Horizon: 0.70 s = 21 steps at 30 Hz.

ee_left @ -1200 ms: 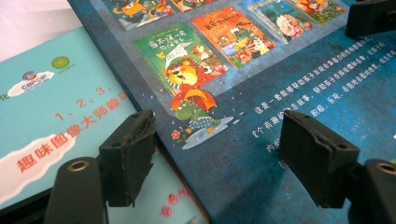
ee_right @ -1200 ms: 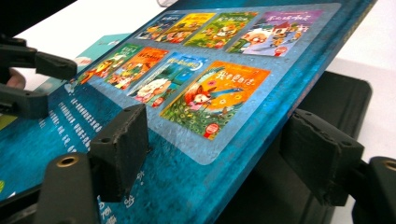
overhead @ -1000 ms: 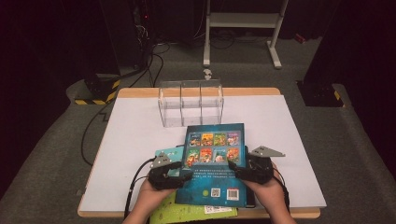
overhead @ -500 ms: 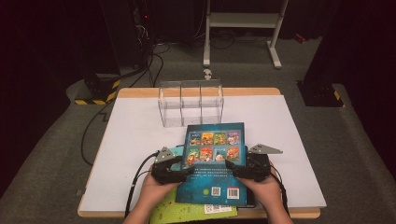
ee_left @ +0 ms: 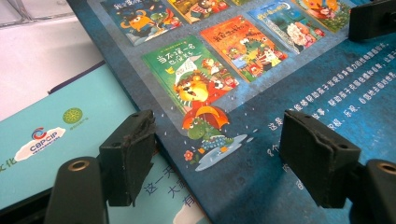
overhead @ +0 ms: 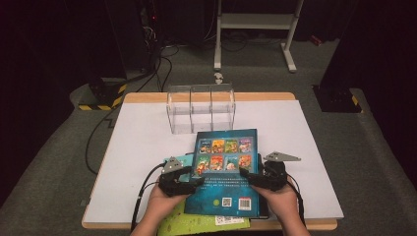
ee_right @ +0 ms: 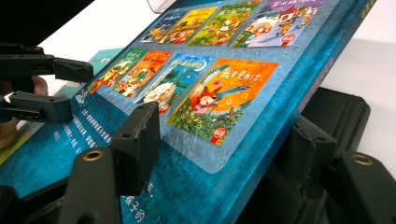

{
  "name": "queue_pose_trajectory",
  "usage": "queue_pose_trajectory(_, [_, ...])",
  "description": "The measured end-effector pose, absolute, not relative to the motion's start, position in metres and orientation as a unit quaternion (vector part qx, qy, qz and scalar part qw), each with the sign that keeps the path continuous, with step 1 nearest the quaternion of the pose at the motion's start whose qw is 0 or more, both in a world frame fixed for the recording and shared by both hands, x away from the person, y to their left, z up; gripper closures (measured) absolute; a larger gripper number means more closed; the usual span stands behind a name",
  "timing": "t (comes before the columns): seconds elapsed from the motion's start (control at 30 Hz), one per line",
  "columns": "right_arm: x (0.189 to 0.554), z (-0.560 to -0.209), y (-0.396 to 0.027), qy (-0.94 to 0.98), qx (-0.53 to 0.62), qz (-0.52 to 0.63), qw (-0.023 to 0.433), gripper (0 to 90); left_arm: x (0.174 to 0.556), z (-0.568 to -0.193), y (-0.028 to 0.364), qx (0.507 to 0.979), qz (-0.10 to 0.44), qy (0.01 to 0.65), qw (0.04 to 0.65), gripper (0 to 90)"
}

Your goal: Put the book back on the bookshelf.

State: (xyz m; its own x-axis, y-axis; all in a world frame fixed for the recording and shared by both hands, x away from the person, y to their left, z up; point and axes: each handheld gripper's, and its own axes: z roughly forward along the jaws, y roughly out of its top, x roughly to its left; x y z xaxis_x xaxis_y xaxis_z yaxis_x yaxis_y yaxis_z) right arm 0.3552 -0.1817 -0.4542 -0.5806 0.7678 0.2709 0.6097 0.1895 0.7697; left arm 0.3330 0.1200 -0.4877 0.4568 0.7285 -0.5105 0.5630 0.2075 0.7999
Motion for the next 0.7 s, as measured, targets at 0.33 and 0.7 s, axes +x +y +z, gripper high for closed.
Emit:
queue_pose_trajectory(0.33, [0.349, -0.451, -0.182, 0.764, 0.439, 0.457, 0.119, 39.9, 0.335, -0.489, 0.123, 0.614, 0.055, 0.526, 0.586, 23.4])
queue_pose_trajectory(0.7, [0.342, -0.450, -0.182, 0.762, 0.421, 0.470, 0.144, 42.1, 0.336, -0.489, 0.125, 0.613, 0.049, 0.526, 0.588, 21.2])
